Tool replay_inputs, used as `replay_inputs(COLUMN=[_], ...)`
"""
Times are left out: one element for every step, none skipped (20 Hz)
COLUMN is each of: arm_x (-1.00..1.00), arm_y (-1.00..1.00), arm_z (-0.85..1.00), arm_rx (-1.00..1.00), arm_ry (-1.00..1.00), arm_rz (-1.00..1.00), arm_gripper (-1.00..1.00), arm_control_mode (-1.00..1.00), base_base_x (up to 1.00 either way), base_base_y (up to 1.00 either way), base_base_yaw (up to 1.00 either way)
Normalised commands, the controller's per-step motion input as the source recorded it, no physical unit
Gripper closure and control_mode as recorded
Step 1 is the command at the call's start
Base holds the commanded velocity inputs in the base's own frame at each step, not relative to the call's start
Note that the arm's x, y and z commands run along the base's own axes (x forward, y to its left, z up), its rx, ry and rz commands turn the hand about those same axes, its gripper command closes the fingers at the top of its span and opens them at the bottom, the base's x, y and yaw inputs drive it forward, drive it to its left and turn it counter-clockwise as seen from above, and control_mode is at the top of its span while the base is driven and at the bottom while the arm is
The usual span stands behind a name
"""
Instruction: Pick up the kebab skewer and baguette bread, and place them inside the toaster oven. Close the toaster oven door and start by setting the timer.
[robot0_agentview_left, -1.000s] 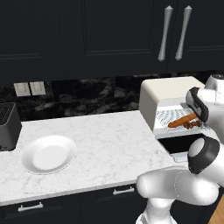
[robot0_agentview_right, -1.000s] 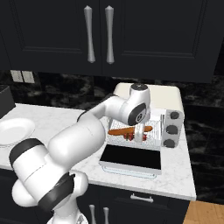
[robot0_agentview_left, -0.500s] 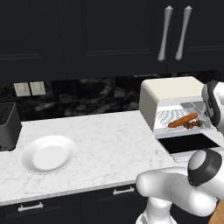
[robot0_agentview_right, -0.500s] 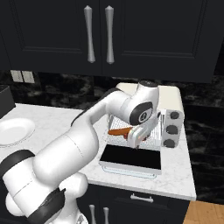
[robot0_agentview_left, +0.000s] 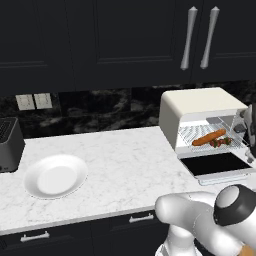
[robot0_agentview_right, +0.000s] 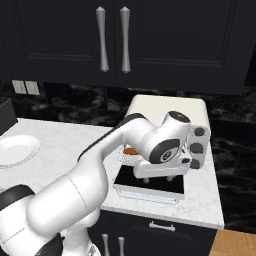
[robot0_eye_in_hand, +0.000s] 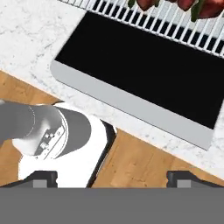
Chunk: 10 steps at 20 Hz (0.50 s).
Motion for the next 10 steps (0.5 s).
replay_inputs(arm_x=[0.00,0.14,0.33,0.40,0.86,1.00,1.00,0.84,0.41,0.00], arm_y=[0.86,0.61,0.39,0.41,0.31,0.34,0.37,0.23,0.00,0.00], arm_z=[-0.58,-0.29,-0.18,-0.21,-0.48,-0.41,-0.36,-0.33,-0.41,-0.49], arm_rx=[0.02,0.02,0.03,0.01,0.00,0.00,0.00,0.00,0.00,0.00], arm_ry=[-0.01,-0.05,0.00,0.00,0.00,0.00,0.00,0.00,0.00,0.00], arm_rz=[-0.65,-0.60,-0.59,-0.56,-0.55,-0.53,-0.49,-0.42,-0.35,-0.24], arm_gripper=[-1.00,-1.00,-1.00,-1.00,-1.00,-1.00,-1.00,-1.00,-1.00,-1.00], arm_control_mode=[-1.00,-1.00,-1.00,-1.00,-1.00,-1.00,-1.00,-1.00,-1.00,-1.00], base_base_x=[0.00,0.00,0.00,0.00,0.00,0.00,0.00,0.00,0.00,0.00], base_base_y=[0.00,0.00,0.00,0.00,0.00,0.00,0.00,0.00,0.00,0.00], base_base_yaw=[0.00,0.00,0.00,0.00,0.00,0.00,0.00,0.00,0.00,0.00])
